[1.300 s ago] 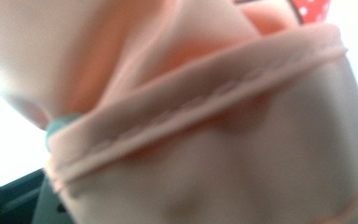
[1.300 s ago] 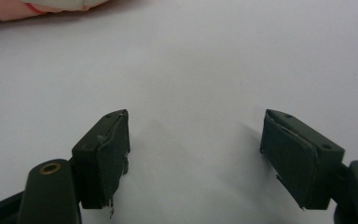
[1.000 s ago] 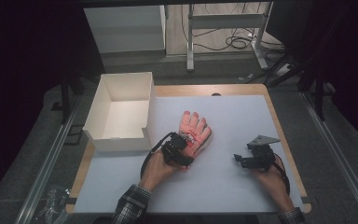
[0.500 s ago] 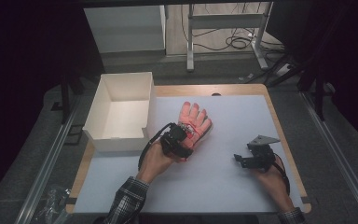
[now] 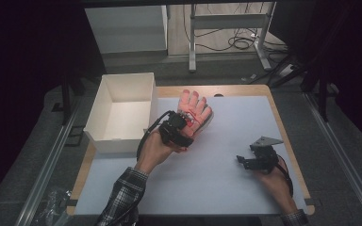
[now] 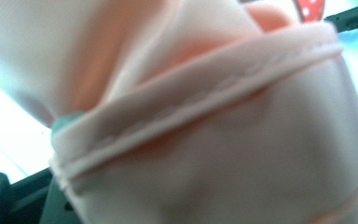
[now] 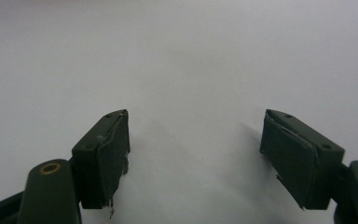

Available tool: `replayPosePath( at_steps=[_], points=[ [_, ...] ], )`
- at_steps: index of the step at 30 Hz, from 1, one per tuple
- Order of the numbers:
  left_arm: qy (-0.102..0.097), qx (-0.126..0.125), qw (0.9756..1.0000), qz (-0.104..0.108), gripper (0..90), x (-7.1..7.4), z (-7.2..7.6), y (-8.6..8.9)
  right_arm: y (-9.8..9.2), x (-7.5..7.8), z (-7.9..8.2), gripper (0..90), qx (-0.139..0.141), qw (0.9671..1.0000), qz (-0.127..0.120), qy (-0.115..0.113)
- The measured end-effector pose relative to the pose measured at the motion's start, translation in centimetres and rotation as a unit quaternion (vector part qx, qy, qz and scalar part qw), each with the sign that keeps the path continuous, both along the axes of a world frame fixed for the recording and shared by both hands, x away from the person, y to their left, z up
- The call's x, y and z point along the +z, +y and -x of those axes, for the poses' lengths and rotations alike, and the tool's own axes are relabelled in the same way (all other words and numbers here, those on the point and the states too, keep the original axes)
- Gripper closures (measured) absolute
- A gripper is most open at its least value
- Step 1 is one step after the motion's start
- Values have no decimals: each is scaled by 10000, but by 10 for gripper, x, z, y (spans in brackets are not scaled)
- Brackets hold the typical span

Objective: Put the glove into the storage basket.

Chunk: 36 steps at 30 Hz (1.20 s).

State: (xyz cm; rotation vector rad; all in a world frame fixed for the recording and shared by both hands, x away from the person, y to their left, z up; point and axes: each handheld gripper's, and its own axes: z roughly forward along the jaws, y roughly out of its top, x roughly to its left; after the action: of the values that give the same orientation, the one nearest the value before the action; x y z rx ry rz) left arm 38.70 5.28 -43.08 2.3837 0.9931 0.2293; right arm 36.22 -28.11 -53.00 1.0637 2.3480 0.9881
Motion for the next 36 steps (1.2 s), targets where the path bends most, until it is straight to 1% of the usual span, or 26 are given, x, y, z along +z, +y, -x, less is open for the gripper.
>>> replayPosePath(
  at_steps=[3,7,13,16,18,20,21,22,26,31,35,36],
  points=[
    [-4,10,10000,12,405,6,-3,0,0,0,0,243,2,10000,-8,4],
    [-39,19,10000,-33,404,15,-6,2,0,0,0,243,-1,10000,-14,9],
    [-26,97,9999,8,404,30,-14,6,0,0,0,243,-1,10000,-25,0],
    [-26,123,9999,-30,404,37,-18,8,0,0,0,243,-1,10000,-25,2],
    [-27,148,9999,-5,404,42,-20,9,0,0,0,243,-2,10000,-25,1],
    [-57,170,9998,-49,404,48,-22,11,0,0,0,243,-2,10000,-24,-1],
    [-69,200,9998,-27,404,50,-23,11,0,0,0,243,-1,10000,-23,0],
    [-72,200,9998,-50,404,54,-25,13,0,0,0,243,0,10000,-22,-5],
    [-85,293,9995,5,404,64,-29,18,0,0,0,243,-2,10000,-24,0],
    [-69,423,9991,-30,404,75,-36,28,0,0,0,242,-2,10000,-25,-2],
    [-110,593,9982,-52,403,82,-41,37,0,0,0,242,0,10000,-25,-3],
    [-118,626,9979,-88,403,85,-42,40,0,0,0,242,-1,10000,-26,-3]
  ],
)
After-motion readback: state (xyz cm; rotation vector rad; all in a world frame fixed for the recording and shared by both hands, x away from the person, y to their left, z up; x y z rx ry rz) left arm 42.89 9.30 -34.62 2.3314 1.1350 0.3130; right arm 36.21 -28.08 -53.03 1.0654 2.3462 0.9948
